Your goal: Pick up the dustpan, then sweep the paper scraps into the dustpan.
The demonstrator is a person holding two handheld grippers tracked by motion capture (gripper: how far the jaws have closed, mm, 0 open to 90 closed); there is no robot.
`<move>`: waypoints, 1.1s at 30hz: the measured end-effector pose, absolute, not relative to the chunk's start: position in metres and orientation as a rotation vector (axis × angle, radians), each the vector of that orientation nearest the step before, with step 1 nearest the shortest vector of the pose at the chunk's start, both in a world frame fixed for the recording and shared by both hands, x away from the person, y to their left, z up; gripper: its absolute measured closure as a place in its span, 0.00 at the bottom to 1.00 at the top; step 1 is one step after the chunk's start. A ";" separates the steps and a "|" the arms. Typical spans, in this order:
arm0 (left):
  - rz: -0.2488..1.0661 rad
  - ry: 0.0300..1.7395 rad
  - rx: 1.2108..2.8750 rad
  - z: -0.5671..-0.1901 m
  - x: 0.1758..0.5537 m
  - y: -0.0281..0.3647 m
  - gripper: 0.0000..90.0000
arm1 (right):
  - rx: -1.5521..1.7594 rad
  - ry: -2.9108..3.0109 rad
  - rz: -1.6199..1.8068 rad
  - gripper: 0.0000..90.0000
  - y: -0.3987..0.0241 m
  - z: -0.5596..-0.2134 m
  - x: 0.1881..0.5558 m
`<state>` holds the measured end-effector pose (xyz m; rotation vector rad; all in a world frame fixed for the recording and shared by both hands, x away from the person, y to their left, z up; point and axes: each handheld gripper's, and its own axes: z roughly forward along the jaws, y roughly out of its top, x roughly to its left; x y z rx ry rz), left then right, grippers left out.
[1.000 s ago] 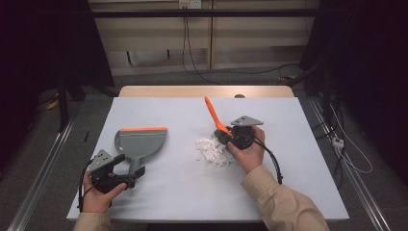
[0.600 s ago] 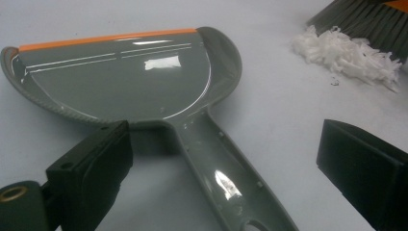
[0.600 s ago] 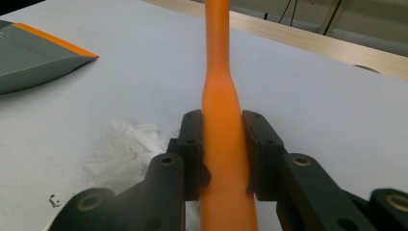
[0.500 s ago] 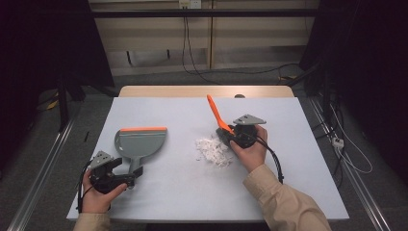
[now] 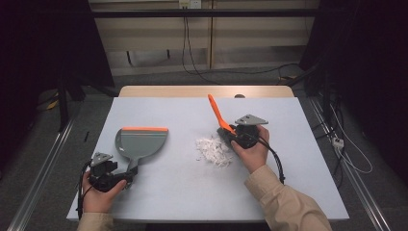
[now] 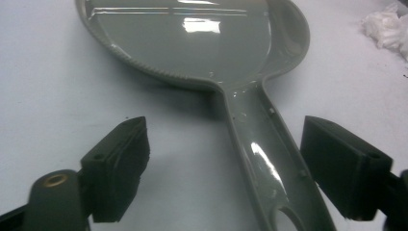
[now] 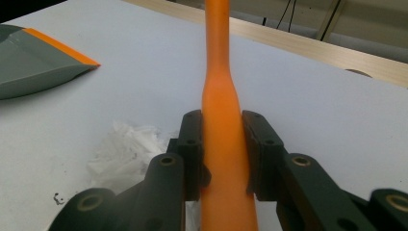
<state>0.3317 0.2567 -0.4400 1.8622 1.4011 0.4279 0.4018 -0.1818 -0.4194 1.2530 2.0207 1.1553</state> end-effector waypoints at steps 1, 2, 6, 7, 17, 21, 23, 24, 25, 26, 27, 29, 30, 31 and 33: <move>0.433 1.411 1.856 -0.439 0.332 0.256 0.23 | 1.251 2.019 1.157 0.80 -0.183 -0.419 0.402; 0.430 1.416 1.863 -0.438 0.333 0.253 0.25 | 1.249 2.019 1.153 0.80 -0.184 -0.419 0.402; 0.422 1.450 1.911 -0.437 0.345 0.236 0.38 | 1.259 2.016 1.146 0.80 -0.186 -0.419 0.402; 0.436 1.470 1.912 -0.437 0.348 0.233 0.42 | 1.260 2.016 1.148 0.80 -0.186 -0.419 0.402; 0.465 1.452 1.981 -0.437 0.361 0.234 0.70 | 1.256 2.019 1.145 0.80 -0.186 -0.419 0.403; 0.434 1.387 2.018 -0.425 0.353 0.248 0.70 | 1.261 2.014 1.147 0.80 -0.190 -0.417 0.404; 0.421 1.345 2.018 -0.420 0.347 0.251 0.70 | 1.262 2.009 1.146 0.80 -0.191 -0.417 0.404; 0.403 1.338 2.016 -0.417 0.345 0.252 0.70 | 1.266 2.009 1.147 0.80 -0.192 -0.417 0.405; 0.393 1.316 2.019 -0.416 0.342 0.252 0.70 | 1.269 2.009 1.145 0.80 -0.192 -0.417 0.405; 0.387 1.285 2.037 -0.414 0.340 0.252 0.70 | 1.266 2.010 1.143 0.80 -0.192 -0.417 0.405; 0.361 1.266 2.044 -0.413 0.337 0.251 0.70 | 1.262 2.012 1.144 0.80 -0.192 -0.417 0.405; 0.340 1.219 2.060 -0.411 0.332 0.247 0.70 | 1.255 2.011 1.148 0.80 -0.192 -0.417 0.406; 0.322 1.196 2.079 -0.410 0.329 0.246 0.70 | 1.256 2.007 1.152 0.80 -0.192 -0.416 0.406; 0.311 1.173 2.090 -0.409 0.327 0.245 0.70 | 1.264 2.005 1.156 0.80 -0.193 -0.416 0.406; 0.274 1.127 2.096 -0.407 0.322 0.244 0.70 | 1.261 2.004 1.152 0.80 -0.193 -0.415 0.407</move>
